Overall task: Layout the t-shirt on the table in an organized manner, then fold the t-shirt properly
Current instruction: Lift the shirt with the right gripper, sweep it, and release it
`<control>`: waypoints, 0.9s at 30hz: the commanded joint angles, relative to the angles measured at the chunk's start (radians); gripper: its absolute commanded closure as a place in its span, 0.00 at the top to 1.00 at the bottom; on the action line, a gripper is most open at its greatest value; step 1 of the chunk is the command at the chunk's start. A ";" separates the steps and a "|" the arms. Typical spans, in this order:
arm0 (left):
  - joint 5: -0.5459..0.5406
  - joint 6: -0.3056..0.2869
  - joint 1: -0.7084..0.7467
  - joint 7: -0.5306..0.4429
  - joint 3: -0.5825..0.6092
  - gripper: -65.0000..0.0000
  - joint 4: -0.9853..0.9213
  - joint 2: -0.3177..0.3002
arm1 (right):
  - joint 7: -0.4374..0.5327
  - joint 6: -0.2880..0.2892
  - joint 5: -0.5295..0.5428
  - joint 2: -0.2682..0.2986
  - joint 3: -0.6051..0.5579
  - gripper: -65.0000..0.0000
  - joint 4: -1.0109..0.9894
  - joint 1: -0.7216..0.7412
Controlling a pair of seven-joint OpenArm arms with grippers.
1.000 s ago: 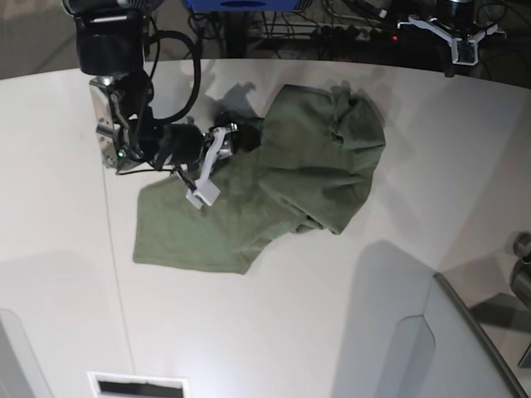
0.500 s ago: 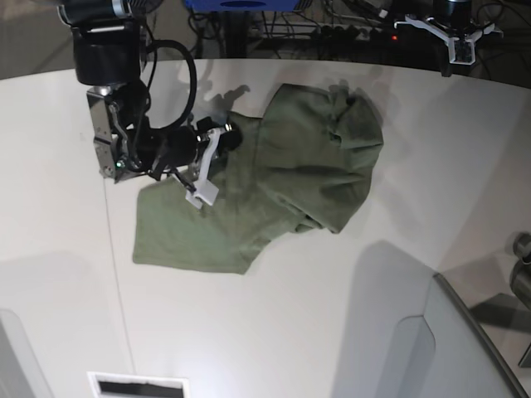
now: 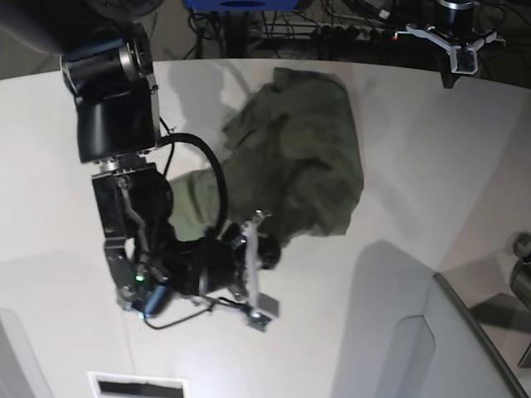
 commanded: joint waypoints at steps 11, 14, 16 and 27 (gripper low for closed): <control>0.000 0.004 0.015 -0.028 -0.012 0.00 0.103 0.031 | 0.426 0.001 0.230 -0.036 -0.564 0.00 -0.226 0.253; 0.000 0.004 0.015 -0.026 -0.009 0.00 0.103 0.043 | 0.558 -0.076 0.373 -0.041 -0.714 0.02 -0.343 0.294; 0.000 0.004 0.015 -0.026 -0.006 0.00 0.103 0.043 | 0.655 -0.155 0.498 -0.041 -0.805 0.13 -0.398 0.317; 0.002 0.004 0.007 -0.026 0.025 0.00 0.103 0.063 | 0.745 -0.340 0.676 0.036 -0.809 0.58 -0.426 0.386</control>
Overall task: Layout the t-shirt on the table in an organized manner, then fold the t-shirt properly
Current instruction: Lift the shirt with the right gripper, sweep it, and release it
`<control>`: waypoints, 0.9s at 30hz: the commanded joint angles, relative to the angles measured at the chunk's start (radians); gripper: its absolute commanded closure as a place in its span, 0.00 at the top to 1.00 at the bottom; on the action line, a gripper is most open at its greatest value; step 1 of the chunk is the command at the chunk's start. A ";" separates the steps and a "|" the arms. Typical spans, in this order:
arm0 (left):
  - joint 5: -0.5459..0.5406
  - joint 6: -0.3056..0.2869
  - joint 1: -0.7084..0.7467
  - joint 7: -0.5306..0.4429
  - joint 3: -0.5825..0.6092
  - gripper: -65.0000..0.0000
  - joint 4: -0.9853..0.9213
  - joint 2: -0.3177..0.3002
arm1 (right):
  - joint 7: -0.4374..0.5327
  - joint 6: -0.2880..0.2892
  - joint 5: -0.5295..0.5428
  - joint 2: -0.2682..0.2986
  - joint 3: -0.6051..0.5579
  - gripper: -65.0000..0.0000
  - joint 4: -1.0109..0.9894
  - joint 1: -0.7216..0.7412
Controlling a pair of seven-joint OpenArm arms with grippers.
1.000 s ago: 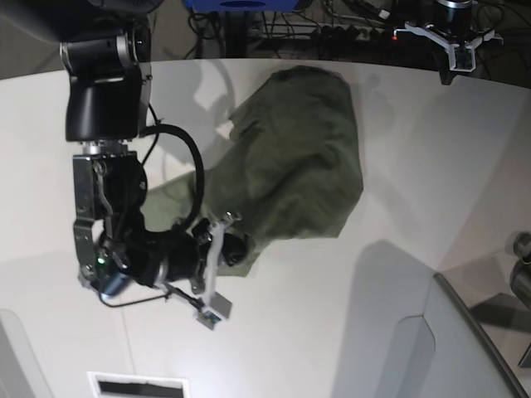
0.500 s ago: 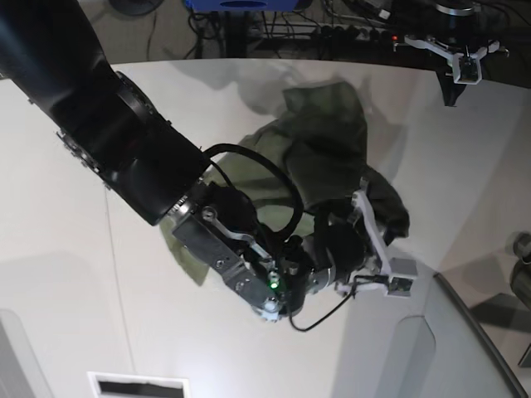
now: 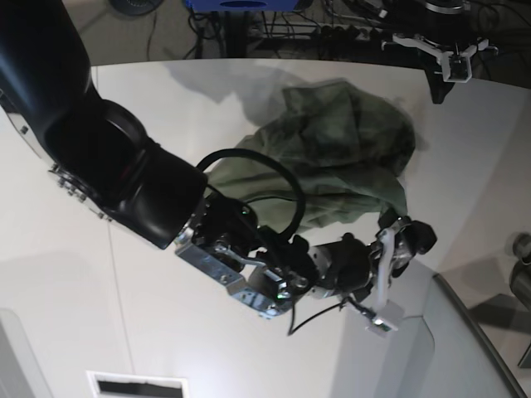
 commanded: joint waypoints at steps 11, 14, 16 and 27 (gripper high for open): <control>-0.002 0.010 0.012 -0.024 -0.007 0.00 0.012 -0.006 | -0.111 -0.368 0.024 0.340 0.453 0.72 0.271 -0.367; -0.002 0.010 0.011 -0.024 -0.007 0.00 0.015 -0.004 | -0.146 -0.398 0.022 0.336 0.490 0.72 0.273 -0.425; -0.002 0.010 0.011 -0.024 -0.007 0.00 0.011 -0.004 | -0.145 -0.400 0.022 0.316 0.479 0.71 0.254 -0.436; -0.002 0.010 0.019 -0.026 -0.006 0.00 -0.002 -0.004 | -0.106 -0.397 0.022 0.280 0.472 0.62 0.107 -0.433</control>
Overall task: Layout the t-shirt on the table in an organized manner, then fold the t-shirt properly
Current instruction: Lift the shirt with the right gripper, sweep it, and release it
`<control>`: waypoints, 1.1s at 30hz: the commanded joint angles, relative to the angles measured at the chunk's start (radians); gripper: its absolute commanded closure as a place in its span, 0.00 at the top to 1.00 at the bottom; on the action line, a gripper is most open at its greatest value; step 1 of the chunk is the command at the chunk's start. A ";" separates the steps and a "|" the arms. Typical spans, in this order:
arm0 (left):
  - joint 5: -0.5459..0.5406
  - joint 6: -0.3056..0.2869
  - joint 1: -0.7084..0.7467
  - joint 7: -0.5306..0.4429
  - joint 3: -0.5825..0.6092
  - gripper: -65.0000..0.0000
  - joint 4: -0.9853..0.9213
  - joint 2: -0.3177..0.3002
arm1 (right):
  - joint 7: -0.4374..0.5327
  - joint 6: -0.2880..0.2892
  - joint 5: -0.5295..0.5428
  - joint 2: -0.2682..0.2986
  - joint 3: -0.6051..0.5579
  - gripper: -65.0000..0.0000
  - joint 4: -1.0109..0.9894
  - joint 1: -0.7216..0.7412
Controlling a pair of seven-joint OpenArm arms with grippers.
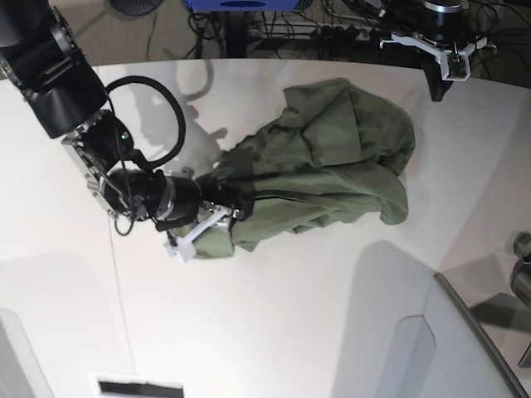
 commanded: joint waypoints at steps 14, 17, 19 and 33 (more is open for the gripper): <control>-0.003 0.005 0.008 -0.027 -0.006 0.00 -0.035 -0.006 | 0.031 0.019 0.019 -0.046 0.003 0.37 -0.056 0.106; -0.003 0.005 0.008 -0.028 -0.006 0.00 -0.039 -0.004 | 0.031 0.019 0.019 -0.046 0.003 0.09 -0.056 0.117; -0.003 0.005 0.007 -0.028 -0.006 0.00 -0.039 -0.004 | 0.031 0.019 0.021 -0.047 0.004 0.00 -0.056 0.122; -0.003 0.005 0.007 -0.028 -0.006 0.00 -0.032 -0.004 | 0.154 0.021 -0.108 -0.059 0.004 0.00 -0.060 0.412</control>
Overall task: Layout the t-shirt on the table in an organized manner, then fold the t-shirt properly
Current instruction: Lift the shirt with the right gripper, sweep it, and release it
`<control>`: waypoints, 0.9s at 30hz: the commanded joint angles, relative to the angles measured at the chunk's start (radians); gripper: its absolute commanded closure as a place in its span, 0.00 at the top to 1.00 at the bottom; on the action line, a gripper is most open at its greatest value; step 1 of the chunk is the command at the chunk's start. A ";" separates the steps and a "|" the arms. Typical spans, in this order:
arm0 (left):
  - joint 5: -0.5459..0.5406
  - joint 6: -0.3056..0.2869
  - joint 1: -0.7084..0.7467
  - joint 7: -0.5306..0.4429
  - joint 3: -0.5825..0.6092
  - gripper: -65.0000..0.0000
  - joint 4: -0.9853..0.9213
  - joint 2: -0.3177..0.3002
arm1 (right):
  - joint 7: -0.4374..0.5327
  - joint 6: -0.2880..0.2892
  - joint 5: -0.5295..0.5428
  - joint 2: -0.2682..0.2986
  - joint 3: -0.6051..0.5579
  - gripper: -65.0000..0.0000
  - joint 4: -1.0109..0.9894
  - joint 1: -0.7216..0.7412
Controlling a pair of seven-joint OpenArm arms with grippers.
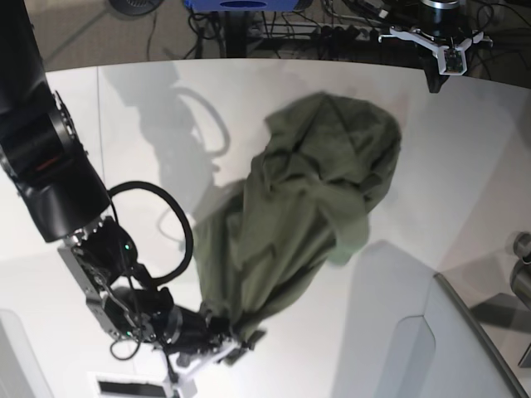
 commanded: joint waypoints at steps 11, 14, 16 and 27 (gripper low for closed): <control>-0.003 0.005 0.014 -0.022 -0.006 0.00 0.019 0.027 | 0.289 0.113 -0.315 -0.106 0.011 0.00 -0.304 0.254; -0.003 0.005 0.012 -0.022 -0.005 0.00 0.019 0.028 | 0.317 0.095 -0.314 -0.122 0.011 0.14 -0.405 0.300; -0.003 0.005 0.012 -0.022 -0.005 0.00 0.019 0.028 | 0.317 0.069 -0.320 -0.133 0.010 0.44 -0.439 0.309; -0.003 0.005 0.011 -0.022 -0.005 0.00 0.019 0.028 | -0.010 0.029 -0.321 -0.079 0.005 0.49 -0.371 0.260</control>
